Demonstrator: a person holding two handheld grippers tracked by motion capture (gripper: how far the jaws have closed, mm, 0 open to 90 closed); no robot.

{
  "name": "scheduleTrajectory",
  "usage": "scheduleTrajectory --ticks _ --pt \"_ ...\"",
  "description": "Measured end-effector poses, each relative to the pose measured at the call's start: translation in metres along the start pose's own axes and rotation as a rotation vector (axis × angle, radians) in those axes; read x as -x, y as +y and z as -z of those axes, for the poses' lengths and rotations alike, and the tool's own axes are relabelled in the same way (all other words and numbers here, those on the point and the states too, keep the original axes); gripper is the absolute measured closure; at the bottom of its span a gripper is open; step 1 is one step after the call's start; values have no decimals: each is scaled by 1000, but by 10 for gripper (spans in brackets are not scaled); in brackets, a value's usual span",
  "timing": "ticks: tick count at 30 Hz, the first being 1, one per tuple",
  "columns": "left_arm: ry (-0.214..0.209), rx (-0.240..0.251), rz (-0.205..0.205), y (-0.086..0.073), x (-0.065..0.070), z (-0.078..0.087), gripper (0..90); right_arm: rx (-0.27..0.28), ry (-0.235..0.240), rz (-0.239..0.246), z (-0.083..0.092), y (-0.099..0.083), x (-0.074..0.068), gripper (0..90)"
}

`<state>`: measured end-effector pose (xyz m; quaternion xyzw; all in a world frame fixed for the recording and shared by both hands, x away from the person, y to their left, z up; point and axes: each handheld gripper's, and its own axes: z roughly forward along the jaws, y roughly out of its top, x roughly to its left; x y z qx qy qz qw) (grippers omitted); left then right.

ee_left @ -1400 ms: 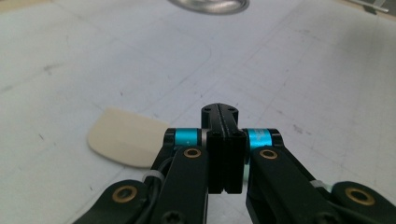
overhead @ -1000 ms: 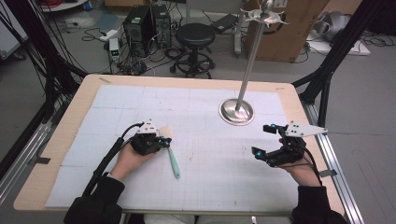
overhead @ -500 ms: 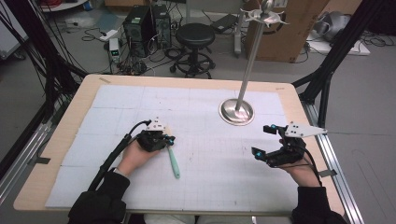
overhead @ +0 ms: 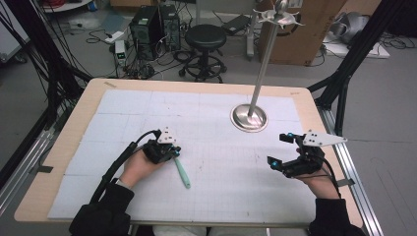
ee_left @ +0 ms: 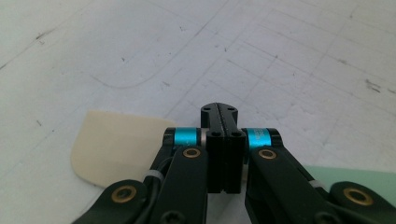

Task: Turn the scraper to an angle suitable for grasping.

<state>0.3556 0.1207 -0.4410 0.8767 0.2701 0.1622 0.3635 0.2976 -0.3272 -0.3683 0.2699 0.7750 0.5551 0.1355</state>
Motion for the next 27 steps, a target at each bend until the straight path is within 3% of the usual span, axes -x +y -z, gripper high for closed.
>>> scheduleTrajectory --ticks 6,10,16,21,23,27 --pt "-18 -30 16 -7 3 12 900 -6 -2 0 -1 -2 0 4" --pt "-59 -38 79 -19 0 26 900 -12 -1 1 -2 -2 -1 4" --pt "-55 -63 89 -30 4 41 900 -17 5 3 -5 -2 -2 4" --pt "-49 -47 111 -33 4 44 900 -28 16 11 -10 -1 -4 4" --pt "-45 -36 96 -36 6 50 900 -27 16 11 -10 -1 -4 3" --pt "-102 -1 79 -44 11 64 899 -30 0 5 -9 -2 -2 4"
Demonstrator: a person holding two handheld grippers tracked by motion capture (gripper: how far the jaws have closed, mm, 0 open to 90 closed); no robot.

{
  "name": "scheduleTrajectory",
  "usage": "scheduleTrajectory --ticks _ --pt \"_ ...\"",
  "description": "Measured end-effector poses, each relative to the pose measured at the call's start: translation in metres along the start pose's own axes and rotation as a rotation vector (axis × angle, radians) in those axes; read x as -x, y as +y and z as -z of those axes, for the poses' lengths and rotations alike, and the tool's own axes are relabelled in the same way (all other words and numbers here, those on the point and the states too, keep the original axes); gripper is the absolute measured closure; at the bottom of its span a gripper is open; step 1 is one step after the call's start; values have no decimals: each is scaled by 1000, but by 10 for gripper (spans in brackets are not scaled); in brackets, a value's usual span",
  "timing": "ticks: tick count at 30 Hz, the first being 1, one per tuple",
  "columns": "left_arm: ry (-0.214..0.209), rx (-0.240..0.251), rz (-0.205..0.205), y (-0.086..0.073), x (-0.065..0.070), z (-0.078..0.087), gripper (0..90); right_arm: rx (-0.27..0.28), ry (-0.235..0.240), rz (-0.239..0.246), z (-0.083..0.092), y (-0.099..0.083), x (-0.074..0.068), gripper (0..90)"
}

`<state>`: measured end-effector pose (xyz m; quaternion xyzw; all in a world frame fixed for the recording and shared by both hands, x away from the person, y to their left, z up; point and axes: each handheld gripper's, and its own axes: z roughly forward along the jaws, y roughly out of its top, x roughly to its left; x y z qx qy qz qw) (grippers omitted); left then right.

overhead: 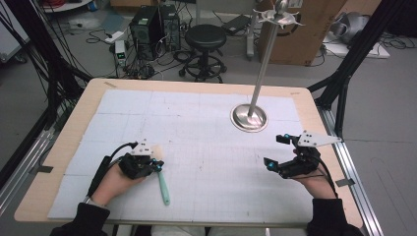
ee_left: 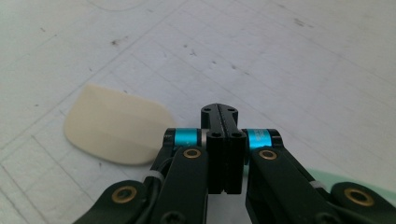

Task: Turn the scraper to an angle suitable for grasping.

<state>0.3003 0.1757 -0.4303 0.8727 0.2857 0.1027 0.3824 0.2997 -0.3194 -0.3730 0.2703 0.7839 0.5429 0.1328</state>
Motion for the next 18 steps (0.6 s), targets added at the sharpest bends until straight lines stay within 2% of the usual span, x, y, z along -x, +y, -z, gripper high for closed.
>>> scheduleTrajectory --ticks 5,10,12,14,18 --pt "-47 -46 -3 -12 5 3 899 0 4 2 0 0 0 4" --pt "-49 -36 8 -12 6 2 899 -2 -7 1 -1 0 0 4" --pt "-49 -29 11 -10 7 -1 899 -9 -3 -2 -2 0 -1 4" --pt "-55 -15 32 -7 9 -6 898 -14 -3 -2 -3 -1 -1 4" --pt "-47 -4 35 -3 12 -12 899 -15 -3 -2 -3 -1 0 4"
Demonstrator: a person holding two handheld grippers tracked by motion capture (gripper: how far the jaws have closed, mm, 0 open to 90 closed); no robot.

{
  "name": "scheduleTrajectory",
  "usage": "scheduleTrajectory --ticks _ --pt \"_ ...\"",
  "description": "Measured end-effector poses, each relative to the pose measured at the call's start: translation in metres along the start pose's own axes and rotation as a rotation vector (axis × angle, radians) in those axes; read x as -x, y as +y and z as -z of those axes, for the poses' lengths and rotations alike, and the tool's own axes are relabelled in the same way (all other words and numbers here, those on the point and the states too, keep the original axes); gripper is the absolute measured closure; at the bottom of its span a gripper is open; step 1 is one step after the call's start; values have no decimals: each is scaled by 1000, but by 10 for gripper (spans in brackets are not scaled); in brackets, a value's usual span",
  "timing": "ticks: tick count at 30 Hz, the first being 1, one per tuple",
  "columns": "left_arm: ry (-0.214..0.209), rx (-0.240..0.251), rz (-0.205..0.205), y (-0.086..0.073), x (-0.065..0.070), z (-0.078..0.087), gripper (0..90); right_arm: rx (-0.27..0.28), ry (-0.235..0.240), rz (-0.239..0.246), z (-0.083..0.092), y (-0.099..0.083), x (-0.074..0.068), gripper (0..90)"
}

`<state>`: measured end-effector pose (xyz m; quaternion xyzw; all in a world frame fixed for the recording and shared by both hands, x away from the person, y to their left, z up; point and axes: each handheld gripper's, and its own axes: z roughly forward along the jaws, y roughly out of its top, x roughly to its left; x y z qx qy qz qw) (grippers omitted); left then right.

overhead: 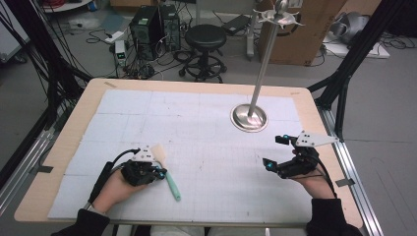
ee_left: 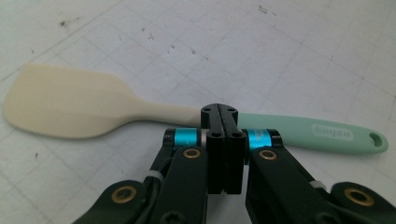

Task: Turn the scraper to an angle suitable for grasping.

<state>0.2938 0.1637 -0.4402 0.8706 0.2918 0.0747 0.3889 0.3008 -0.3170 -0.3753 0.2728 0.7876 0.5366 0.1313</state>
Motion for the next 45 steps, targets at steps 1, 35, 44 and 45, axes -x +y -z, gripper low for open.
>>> scheduleTrajectory --ticks 1,35,44,45 --pt "4 6 4 1 1 -2 899 -1 -1 -4 0 0 0 4" --pt "223 58 45 40 -59 -40 899 -24 24 13 -8 4 -10 4" --pt "235 15 23 38 -54 -34 900 -18 8 -1 0 1 -7 4" --pt "238 -2 18 38 -52 -32 900 -17 6 -5 1 0 -7 4"
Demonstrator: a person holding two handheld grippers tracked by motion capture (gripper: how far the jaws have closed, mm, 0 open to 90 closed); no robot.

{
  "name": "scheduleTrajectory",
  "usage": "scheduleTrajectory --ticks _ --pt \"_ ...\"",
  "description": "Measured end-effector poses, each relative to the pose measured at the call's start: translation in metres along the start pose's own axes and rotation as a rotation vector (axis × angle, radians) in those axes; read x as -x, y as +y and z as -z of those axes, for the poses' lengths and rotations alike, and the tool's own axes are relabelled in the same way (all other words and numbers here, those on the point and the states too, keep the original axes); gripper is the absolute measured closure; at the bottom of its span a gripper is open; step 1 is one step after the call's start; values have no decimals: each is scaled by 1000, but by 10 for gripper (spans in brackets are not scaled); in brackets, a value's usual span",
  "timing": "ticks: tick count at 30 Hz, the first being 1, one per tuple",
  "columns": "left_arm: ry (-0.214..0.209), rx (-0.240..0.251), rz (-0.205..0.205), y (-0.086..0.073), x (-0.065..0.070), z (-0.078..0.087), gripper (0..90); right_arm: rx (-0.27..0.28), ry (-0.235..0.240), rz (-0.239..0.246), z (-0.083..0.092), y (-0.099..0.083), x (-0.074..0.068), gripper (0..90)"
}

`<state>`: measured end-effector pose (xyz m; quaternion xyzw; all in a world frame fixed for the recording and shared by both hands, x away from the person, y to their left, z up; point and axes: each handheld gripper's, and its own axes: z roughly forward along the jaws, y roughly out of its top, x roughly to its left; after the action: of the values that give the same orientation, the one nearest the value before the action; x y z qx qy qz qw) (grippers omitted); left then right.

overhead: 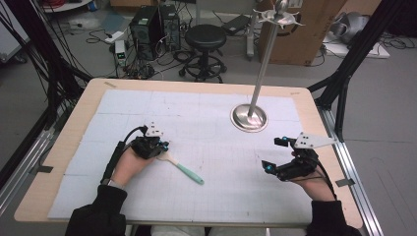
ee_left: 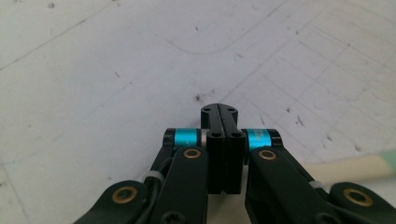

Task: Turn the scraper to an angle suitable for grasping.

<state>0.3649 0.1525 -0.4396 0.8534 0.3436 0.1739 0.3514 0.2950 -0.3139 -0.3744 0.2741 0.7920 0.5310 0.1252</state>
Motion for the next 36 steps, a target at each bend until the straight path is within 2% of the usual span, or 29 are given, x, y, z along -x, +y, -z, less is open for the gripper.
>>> scheduleTrajectory --ticks 6,10,15,17,20,23,26,28,32,33,36 --pt "-13 -52 -6 -1 5 9 900 1 -2 -5 1 -1 1 4" --pt "-28 -64 -14 -6 8 17 900 -4 -2 2 -1 -1 2 4" --pt "-79 -85 -12 -17 8 31 900 -7 -4 -8 -1 -2 4 4" --pt "-113 -112 6 -19 8 35 900 -7 -5 -7 -1 -3 5 4" --pt "-140 -162 -26 -18 12 40 900 -9 -4 -6 -2 -2 5 4" --pt "-159 -145 -39 -17 19 42 900 -14 1 -5 -4 -2 3 4" --pt "-190 -91 -54 -12 26 42 900 -12 3 -3 -4 -1 3 4" --pt "-243 -62 -57 -9 32 41 900 -11 6 1 -4 -1 3 4" --pt "-347 -55 -94 -5 49 38 899 -3 4 -6 -1 -1 4 4" --pt "-371 -44 -92 -5 54 38 899 -2 2 -6 -1 -1 4 4" --pt "-405 -31 -96 -2 64 35 898 1 1 -5 1 -1 4 4"
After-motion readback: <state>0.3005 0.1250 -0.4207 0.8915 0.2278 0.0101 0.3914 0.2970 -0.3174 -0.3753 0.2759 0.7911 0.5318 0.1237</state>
